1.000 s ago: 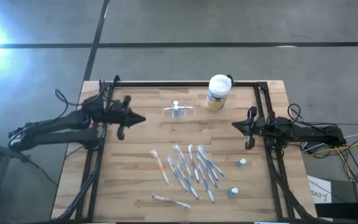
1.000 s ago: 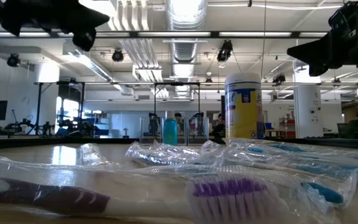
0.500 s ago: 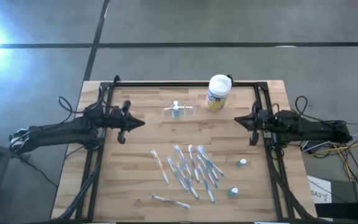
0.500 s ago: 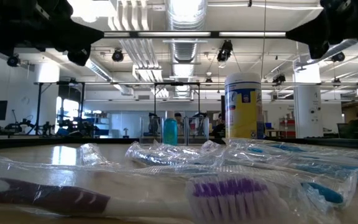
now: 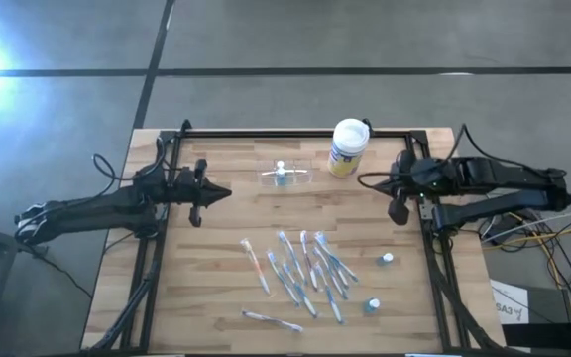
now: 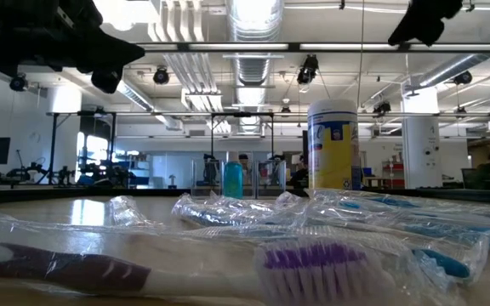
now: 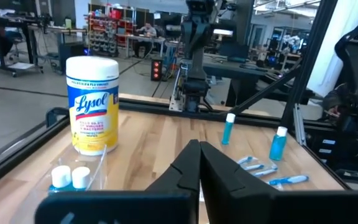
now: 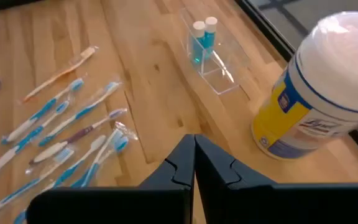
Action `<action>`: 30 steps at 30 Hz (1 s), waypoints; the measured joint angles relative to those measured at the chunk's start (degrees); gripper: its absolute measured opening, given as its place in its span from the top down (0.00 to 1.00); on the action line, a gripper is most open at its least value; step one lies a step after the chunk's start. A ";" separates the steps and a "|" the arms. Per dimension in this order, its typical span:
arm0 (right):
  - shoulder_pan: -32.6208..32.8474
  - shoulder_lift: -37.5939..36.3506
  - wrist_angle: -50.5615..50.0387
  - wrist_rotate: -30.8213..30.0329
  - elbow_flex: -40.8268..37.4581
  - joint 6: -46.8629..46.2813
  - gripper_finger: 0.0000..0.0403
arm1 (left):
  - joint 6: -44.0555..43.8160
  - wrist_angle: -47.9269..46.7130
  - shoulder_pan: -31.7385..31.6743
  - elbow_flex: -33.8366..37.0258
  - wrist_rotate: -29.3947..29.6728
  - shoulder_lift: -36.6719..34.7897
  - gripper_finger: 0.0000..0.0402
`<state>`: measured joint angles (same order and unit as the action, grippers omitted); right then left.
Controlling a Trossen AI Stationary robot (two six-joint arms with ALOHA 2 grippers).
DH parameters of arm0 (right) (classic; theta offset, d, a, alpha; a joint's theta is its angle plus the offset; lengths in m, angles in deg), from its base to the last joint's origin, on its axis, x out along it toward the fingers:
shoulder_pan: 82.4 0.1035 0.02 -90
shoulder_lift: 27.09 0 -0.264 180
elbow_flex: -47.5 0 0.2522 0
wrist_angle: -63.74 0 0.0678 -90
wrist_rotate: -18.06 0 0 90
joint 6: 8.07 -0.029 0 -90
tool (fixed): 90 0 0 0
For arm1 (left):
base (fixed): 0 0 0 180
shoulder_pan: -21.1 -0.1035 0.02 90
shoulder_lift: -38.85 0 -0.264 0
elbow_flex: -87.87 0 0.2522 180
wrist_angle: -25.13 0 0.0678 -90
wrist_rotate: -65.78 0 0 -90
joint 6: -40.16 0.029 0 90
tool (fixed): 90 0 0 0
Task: Pick & Place toothbrushing station
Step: Put the blue mouthwash bottle into the transparent toothbrush holder
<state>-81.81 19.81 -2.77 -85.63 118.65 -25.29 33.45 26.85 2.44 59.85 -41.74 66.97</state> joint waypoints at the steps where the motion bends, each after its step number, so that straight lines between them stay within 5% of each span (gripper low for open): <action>1: 0.36 1.09 -1.50 0.01 1.69 -0.43 0.98 | -0.04 -0.03 0.00 0.00 0.01 0.00 0.97; 8: 4.05 7.11 -10.44 0.04 11.35 -2.21 0.95 | -0.91 -0.15 0.00 0.11 1.17 0.02 0.94; 22: 17.52 18.63 -24.94 0.21 18.57 -20.81 0.57 | -2.58 -0.59 0.00 0.15 4.02 0.02 0.97; 30: 23.61 26.53 -28.11 0.77 18.74 -31.95 0.50 | -0.96 -0.59 0.00 0.15 4.00 0.02 0.98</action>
<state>-58.20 46.34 -30.88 -84.85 137.39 -57.24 32.49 26.27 2.44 60.00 -37.74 66.99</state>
